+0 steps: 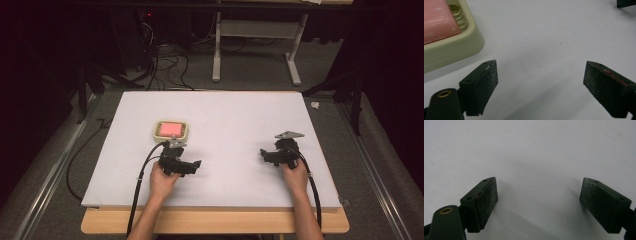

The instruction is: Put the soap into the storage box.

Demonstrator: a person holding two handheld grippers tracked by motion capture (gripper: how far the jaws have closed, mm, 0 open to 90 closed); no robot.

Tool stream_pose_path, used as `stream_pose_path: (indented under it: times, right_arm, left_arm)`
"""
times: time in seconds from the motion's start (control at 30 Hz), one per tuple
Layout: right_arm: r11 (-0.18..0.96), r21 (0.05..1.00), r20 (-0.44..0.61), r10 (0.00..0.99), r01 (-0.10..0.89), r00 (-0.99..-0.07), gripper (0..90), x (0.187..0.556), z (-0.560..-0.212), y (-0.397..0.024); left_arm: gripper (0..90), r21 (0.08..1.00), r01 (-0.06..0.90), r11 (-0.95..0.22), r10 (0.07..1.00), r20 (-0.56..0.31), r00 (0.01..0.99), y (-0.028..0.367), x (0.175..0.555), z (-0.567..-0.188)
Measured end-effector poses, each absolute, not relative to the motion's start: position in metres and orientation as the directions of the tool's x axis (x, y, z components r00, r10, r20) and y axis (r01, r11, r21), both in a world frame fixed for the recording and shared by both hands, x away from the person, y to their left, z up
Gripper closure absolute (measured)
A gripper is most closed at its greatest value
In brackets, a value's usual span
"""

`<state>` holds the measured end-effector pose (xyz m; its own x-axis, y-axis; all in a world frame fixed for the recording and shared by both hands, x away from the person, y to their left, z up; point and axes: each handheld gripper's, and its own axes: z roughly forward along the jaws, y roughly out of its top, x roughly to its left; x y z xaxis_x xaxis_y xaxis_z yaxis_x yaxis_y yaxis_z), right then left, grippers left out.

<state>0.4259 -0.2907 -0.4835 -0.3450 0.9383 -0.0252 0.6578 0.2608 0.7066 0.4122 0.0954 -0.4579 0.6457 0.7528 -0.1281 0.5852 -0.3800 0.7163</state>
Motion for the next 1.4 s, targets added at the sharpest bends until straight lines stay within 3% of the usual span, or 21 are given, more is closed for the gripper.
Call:
stream_pose_path:
  times: [1.4]
  right_arm:
    - [0.262,0.707,-0.026,0.938,0.658,-0.345,15.5,0.426,-0.483,-0.291]
  left_arm:
    - [13.7,0.706,0.57,-0.42,0.777,-0.045,0.628,0.082,0.421,-0.483]
